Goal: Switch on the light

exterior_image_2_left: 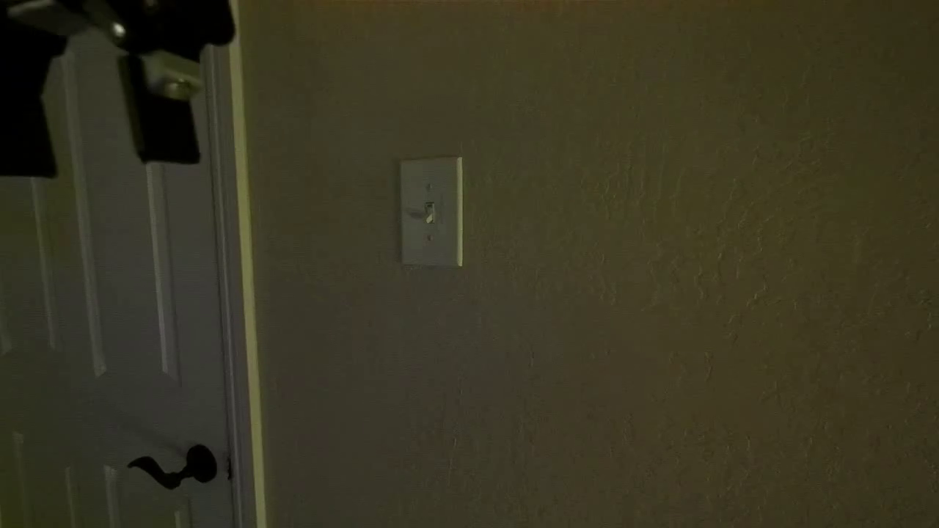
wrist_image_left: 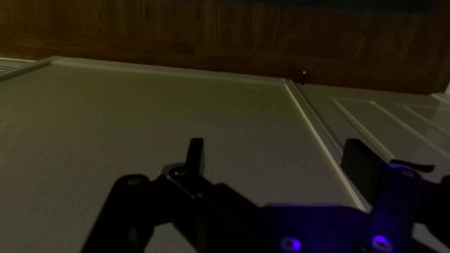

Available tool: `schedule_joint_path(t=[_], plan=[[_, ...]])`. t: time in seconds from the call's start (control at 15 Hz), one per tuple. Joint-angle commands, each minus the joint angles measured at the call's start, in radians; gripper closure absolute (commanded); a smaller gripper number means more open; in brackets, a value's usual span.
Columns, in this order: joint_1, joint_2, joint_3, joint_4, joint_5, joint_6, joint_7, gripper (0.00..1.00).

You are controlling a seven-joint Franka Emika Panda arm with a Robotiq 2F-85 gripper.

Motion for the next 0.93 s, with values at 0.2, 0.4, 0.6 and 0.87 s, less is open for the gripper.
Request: schedule_joint_path(t=[0.2, 0.4, 0.6, 0.87], plan=[[0.002, 0.049, 0.011, 0.014, 0.120, 0.161, 0.010, 0.00], [-0.006, 0.047, 0.015, 0.011, 0.100, 0.136, 0.005, 0.00], [-0.007, 0.048, 0.015, 0.011, 0.100, 0.136, 0.005, 0.00], [0.001, 0.070, 0.012, 0.004, 0.128, 0.183, 0.002, 0.00]])
